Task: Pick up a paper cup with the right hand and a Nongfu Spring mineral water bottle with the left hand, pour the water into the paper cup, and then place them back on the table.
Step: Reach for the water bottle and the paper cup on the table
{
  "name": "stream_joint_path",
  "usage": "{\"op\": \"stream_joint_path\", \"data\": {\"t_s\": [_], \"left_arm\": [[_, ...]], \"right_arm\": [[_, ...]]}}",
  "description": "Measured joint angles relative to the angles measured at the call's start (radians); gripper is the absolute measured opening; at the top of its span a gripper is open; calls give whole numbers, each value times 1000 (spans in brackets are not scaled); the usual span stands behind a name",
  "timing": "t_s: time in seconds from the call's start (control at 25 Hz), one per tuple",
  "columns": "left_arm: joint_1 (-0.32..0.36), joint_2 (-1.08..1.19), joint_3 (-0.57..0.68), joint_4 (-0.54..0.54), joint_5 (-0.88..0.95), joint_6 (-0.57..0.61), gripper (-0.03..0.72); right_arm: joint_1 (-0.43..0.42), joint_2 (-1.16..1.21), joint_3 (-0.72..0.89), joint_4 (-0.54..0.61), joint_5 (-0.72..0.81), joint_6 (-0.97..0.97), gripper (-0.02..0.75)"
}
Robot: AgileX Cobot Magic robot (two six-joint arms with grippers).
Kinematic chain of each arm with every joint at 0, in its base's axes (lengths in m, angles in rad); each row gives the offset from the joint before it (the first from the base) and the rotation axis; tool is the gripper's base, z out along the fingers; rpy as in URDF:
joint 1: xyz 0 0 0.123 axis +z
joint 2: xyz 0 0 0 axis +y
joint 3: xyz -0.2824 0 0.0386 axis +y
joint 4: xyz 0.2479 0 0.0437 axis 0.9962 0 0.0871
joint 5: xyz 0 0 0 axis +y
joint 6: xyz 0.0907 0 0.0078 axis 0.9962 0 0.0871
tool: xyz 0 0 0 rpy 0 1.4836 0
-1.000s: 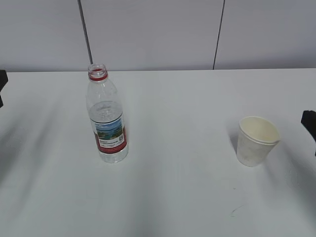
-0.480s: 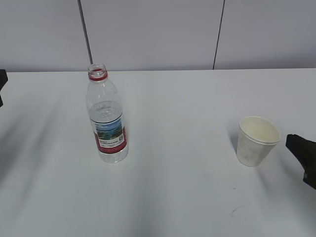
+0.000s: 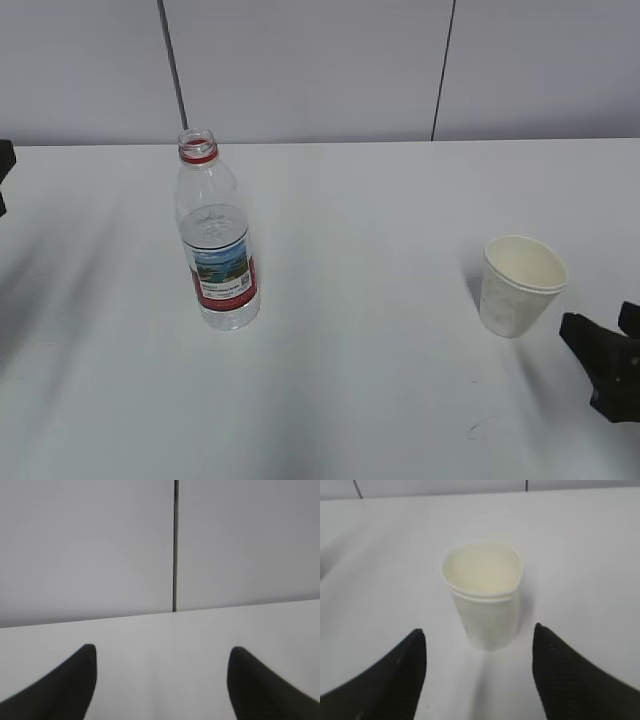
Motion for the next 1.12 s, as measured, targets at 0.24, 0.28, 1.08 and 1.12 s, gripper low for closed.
{"op": "stream_joint_path", "data": {"t_s": [0.24, 0.28, 1.08, 1.12], "left_arm": [[0, 0, 0, 11, 0, 0, 499], [0, 0, 0, 16, 0, 0, 499], [0, 0, 0, 51, -4, 0, 499], [0, 0, 0, 51, -8, 0, 499]], "right_arm": [[0, 211, -12, 8, -35, -66, 498], [0, 237, -17, 7, -37, -68, 498], [0, 316, -72, 14, -48, -77, 527], [0, 316, -73, 23, -48, -77, 539]]}}
